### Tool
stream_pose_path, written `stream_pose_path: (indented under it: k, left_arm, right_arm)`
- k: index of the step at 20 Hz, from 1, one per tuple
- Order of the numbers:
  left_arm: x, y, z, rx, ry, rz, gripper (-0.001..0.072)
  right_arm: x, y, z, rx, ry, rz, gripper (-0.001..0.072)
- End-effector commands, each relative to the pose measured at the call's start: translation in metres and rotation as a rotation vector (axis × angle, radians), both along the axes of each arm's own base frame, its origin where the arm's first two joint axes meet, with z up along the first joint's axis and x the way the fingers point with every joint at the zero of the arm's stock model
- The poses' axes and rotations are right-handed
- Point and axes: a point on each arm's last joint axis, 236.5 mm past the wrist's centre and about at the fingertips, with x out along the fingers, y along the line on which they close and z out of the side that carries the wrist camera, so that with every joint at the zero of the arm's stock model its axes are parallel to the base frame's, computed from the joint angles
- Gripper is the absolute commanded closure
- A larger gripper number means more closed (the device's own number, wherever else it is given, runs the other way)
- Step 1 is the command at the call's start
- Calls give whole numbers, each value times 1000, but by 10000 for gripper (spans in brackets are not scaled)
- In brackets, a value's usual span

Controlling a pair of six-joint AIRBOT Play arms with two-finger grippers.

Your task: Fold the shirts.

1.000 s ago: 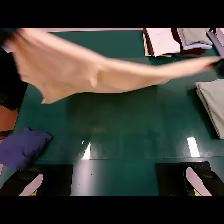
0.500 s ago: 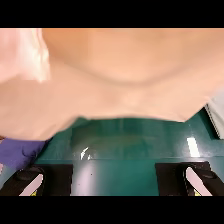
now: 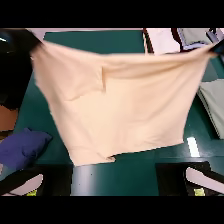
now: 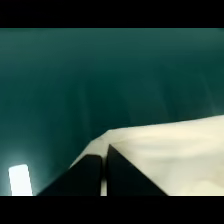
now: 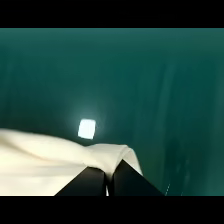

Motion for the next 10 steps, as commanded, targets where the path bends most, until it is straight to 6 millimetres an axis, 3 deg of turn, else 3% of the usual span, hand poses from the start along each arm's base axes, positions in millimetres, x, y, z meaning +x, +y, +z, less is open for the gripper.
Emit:
stream_pose_path:
  k: [1,2,4,7,8,10]
  left_arm:
    - [45,-6,-137,2,268,20,683]
    - [58,-9,-162,-12,298,27,683]
    - [78,-14,-187,-67,303,50,683]
    - [95,-8,-174,-184,261,77,683]
    - [93,-3,-167,-196,270,60,683]
    - [67,6,-170,-166,375,-10,682]
  right_arm:
    - [14,-2,-127,85,306,-10,693]
    - [21,-3,-150,99,346,-18,693]
    - [41,-6,-178,124,359,-39,693]
    - [70,-3,-173,157,315,-25,693]
    - [73,-4,-166,146,298,-8,693]
    - [67,-2,-156,128,299,37,693]
